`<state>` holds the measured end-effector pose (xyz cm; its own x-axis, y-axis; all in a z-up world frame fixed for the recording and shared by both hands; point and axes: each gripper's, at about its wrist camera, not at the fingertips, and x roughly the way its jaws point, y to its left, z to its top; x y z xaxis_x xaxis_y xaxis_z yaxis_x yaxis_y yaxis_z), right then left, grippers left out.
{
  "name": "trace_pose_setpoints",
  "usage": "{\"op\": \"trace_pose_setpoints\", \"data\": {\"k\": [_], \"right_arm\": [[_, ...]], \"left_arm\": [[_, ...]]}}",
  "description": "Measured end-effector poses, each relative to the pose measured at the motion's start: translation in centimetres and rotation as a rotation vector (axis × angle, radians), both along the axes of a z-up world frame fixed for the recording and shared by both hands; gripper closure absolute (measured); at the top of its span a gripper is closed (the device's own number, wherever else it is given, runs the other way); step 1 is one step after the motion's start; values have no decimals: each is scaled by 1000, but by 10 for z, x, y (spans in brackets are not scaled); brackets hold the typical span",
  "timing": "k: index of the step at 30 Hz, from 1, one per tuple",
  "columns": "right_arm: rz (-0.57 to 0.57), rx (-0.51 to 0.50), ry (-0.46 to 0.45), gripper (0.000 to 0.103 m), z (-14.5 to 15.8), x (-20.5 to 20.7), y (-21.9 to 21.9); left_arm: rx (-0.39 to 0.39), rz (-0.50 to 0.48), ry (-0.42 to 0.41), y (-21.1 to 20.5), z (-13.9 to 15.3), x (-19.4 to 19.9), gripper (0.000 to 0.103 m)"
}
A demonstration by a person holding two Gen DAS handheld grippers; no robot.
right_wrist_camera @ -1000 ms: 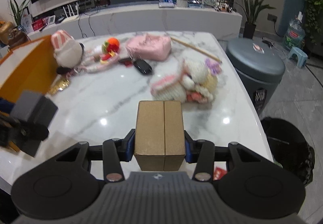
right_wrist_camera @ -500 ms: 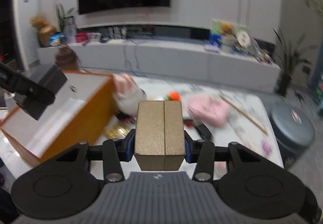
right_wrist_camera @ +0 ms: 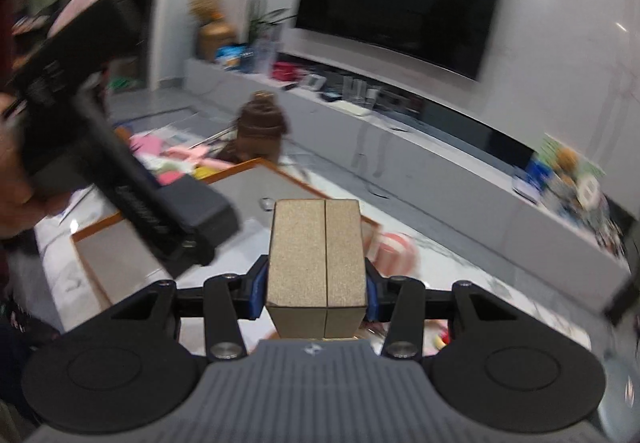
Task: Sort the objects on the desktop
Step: 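Carry both held boxes over to the white orange-rimmed storage box, then lower the brown box into the storage box and open the right gripper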
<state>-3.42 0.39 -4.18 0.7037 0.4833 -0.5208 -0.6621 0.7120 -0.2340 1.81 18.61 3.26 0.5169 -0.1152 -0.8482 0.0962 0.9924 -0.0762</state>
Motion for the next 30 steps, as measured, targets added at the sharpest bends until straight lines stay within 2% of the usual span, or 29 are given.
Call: {"op": "trace_pose_setpoints", "data": {"k": [4,11,20,25,30], "right_arm": [[91,-56,5,56,-18,4,21],[123,-91,39,56,-33,14,46],[161,-152,31,56,-54,18,68],[215,-259,19,56,-73,19,83],[203,-276,39,56,-78,25,88]], "left_arm": [[42,-20,35,1,-13,1,11],[103,-44,79,0,-34,1,11],[90,-37,102,16,-47,5,11],[94,-54,114,15,-54,4,11],[111,-69,110,13,-56,4,11]]}}
